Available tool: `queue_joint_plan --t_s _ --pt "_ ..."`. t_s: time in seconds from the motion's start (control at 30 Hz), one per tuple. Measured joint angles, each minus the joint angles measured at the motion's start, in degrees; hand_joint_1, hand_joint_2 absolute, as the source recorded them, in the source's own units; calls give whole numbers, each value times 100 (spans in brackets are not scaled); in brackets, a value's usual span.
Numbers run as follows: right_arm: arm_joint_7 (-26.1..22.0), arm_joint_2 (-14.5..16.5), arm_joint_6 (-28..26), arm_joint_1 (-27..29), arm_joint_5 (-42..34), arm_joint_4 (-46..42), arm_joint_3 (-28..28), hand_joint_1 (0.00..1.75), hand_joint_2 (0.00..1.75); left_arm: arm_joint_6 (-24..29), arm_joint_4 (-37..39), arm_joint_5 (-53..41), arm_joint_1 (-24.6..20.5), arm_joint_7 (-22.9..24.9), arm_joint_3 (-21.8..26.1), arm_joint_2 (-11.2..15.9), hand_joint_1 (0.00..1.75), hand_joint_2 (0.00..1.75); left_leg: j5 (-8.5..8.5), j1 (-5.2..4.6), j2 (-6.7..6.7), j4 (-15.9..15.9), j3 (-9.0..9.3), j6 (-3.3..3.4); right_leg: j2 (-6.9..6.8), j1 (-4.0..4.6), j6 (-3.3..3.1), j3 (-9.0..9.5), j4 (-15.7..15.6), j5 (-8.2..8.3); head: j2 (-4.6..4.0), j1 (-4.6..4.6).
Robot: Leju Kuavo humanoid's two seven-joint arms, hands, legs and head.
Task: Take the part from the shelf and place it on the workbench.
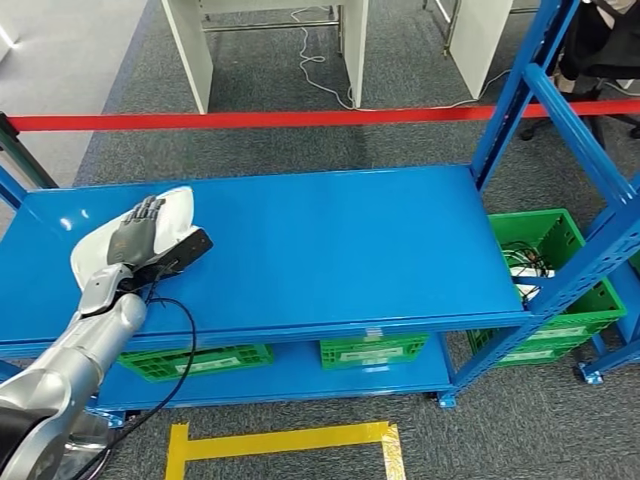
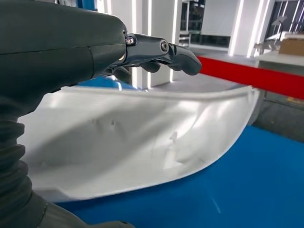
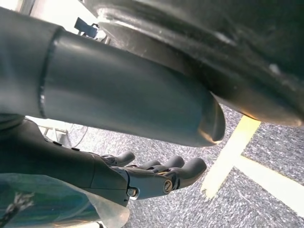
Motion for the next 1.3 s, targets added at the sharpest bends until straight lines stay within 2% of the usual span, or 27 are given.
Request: queue_joint_plan --t_s 0.03,0.07,0.13,0.2,0.27,0.33,0.37,0.4,0.43,0.5,0.53,0.57,0.67,0.73,0.8,0.83,0.87,0.9,0.93,1.0,1.03,1.07,1.1,1.2,1.23,1.3 --pt "7 0 5 -3 2 0 -1 0 0 30 0 -12 4 4 8 3 0 0 94 -8 0 -313 140 22 2 8 24 -7 6 -5 0 2" --pt "11 0 9 -5 5 0 -1 0 0 58 0 -17 16 4 18 5 0 0 106 -20 -2 -466 203 43 3 16 49 -21 9 -3 0 6" --pt "21 0 14 -7 16 0 -2 0 0 100 -1 -23 60 1 46 5 0 0 68 -33 -6 -540 218 98 1 20 106 -39 -1 10 0 10" --pt "26 0 15 -7 31 0 -2 0 0 110 -2 -45 87 -4 70 -2 0 0 89 -14 0 -570 234 165 -3 16 160 -94 80 -73 0 14" --pt "27 -1 15 -9 41 0 -2 0 0 117 -2 -69 89 -8 88 -9 0 0 102 3 9 -595 250 224 -6 16 193 -339 574 -351 0 23" --pt "28 -2 16 -3 46 0 -2 0 0 120 -2 -82 108 -10 103 -19 0 0 94 -6 11 -593 250 253 -7 20 211 -710 1352 -666 0 29" --pt "29 -2 16 1 49 0 -2 0 0 117 -2 -88 124 -12 107 -26 0 0 89 -12 11 -591 253 261 -7 21 215 -835 1598 -719 0 27" --pt "30 -2 19 4 51 0 -2 0 0 109 -2 -92 136 -18 109 -33 0 0 85 -15 9 -586 259 262 -7 23 213 -856 1617 -653 0 30" --pt "30 -3 22 3 52 0 -2 0 0 95 -2 -92 144 -26 111 -39 0 0 76 -16 5 -580 269 259 -9 22 206 -763 1399 -483 0 28" --pt "28 -5 31 -5 55 0 -2 0 0 57 -2 -92 146 -51 117 -49 0 0 45 -25 0 -558 284 232 -16 24 177 -379 617 -98 0 29" --pt "27 -6 36 -9 56 0 -2 0 0 36 -2 -91 143 -65 120 -54 0 0 30 -35 -2 -537 276 212 -14 27 157 -216 300 -5 0 26" --pt "25 -7 41 -11 59 0 -2 0 0 7 -2 -92 141 -78 122 -58 0 0 24 -45 -2 -523 262 186 -10 31 139 -121 120 21 0 21" --pt "22 -7 61 -10 75 0 -1 0 0 -190 -2 -141 135 -110 125 -76 0 0 18 -47 -3 -511 240 116 3 30 72 -77 45 -4 0 20" --pt "27 -7 73 -11 92 0 0 0 0 -361 -2 -269 115 -63 119 -90 0 87 -140 -37 -1 -305 166 60 -6 5 12 -51 23 6 0 12" --pt "21 -7 78 -15 103 0 0 0 0 -451 -2 -527 92 153 83 -97 0 175 -487 -23 4 368 -121 6 -7 -4 -29 -38 17 1 0 1" --pt "10 -7 78 -16 104 0 0 0 0 -464 1 -722 85 353 38 -96 0 175 -647 -15 4 770 -303 -12 -5 -4 -38 -35 19 -2 0 0" --pt "-5 -7 76 -12 104 0 0 0 0 -458 5 -953 80 600 -29 -92 0 175 -716 -8 4 1049 -437 -22 -2 -4 -41 -30 21 -5 0 0" --pt "-23 -7 73 -8 104 0 0 0 0 -448 12 -1188 72 856 -111 -87 0 175 -678 -3 4 1134 -486 -26 1 -4 -42 -23 22 -8 0 -1" --pt "-38 -7 70 -5 104 0 0 0 0 -438 17 -1395 57 1075 -196 -80 0 175 -527 1 5 979 -424 -22 4 -4 -38 -12 24 -12 0 -1" --pt "-62 -6 65 -9 104 0 -1 0 0 -408 22 -1660 7 1346 -334 -61 0 175 -115 2 4 235 -83 2 8 -2 -16 18 25 -28 0 2" --pt "-67 -5 62 -14 104 0 -2 0 0 -388 22 -1742 -21 1423 -387 -53 0 175 19 -6 2 -124 85 19 9 7 4 25 31 -37 0 2" --pt "-69 -5 58 -17 104 0 -2 0 0 -368 24 -1808 -44 1483 -431 -46 0 175 73 -17 0 -364 196 40 10 15 28 22 34 -41 0 5" --pt "-67 -4 55 -19 104 0 -2 0 0 -352 28 -1880 -59 1549 -473 -38 0 175 57 -30 -2 -466 241 62 9 20 54 15 32 -40 0 8" --pt "-41 -1 51 -18 111 0 -2 0 0 -325 46 -2166 -83 1789 -582 -17 0 175 64 -27 1 -548 262 155 2 17 145 -15 42 -68 0 12" --pt "-30 0 50 -19 121 0 -3 0 0 -309 50 -2334 -99 1895 -630 -6 0 175 81 -15 5 -572 274 195 0 18 171 -80 176 -164 0 21" --pt "-18 0 50 -18 149 0 -4 0 0 -270 58 -2728 -124 2107 -743 22 0 175 100 -3 14 -596 286 251 -4 18 202 -372 800 -498 0 34"
